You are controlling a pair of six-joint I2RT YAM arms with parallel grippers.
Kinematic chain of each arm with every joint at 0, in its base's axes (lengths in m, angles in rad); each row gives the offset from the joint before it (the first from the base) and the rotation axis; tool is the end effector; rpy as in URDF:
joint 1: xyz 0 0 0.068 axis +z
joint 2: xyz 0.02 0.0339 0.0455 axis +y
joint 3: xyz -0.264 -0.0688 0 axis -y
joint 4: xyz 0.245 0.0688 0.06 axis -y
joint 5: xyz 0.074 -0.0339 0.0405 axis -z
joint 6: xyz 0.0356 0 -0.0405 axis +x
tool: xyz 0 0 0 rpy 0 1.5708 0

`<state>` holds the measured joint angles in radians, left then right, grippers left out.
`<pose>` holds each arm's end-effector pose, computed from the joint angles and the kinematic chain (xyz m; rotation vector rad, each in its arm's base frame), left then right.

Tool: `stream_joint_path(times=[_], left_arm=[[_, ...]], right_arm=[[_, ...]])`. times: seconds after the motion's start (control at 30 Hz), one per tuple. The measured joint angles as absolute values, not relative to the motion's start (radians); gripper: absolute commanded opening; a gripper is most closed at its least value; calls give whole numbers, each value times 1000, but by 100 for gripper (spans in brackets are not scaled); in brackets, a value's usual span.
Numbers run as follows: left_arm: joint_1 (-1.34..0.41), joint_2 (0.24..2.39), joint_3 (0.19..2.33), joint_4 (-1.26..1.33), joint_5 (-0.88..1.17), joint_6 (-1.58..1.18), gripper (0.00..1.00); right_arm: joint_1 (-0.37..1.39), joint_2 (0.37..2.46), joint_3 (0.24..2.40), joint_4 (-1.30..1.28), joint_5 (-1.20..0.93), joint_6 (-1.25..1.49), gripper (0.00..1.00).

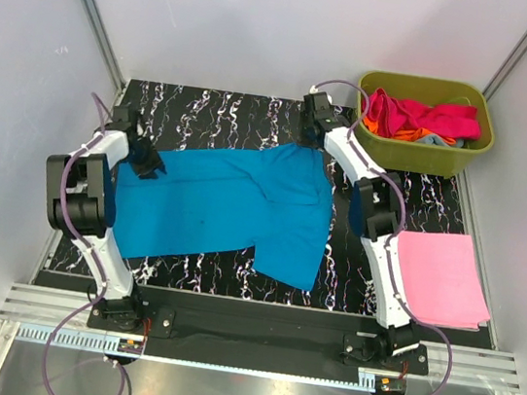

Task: Fold and stack the t-shirts
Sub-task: Fold the tshirt

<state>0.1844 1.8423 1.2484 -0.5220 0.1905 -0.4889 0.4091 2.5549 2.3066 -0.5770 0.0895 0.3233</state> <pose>0.3702 0.0622 0.1826 -0.8354 2.5679 -0.3497 0.5209 0.2224 0.1772 -0.0611 2.4043 0.2361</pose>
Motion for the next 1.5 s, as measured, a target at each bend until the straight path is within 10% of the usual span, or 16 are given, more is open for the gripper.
stream_joint_path(times=[0.83,1.13,1.5], left_arm=[[313,2019,1387,-515,285,-495,37],[310,2035,1422,-518,313,-497,42],[193,1708,1227,-528,294,-515,41]], right_arm=[[337,2732,2583,-727,242,257,41],[335,2739,2628,-771,244,206,61],[346,2539,2478,-846,150,271,71]])
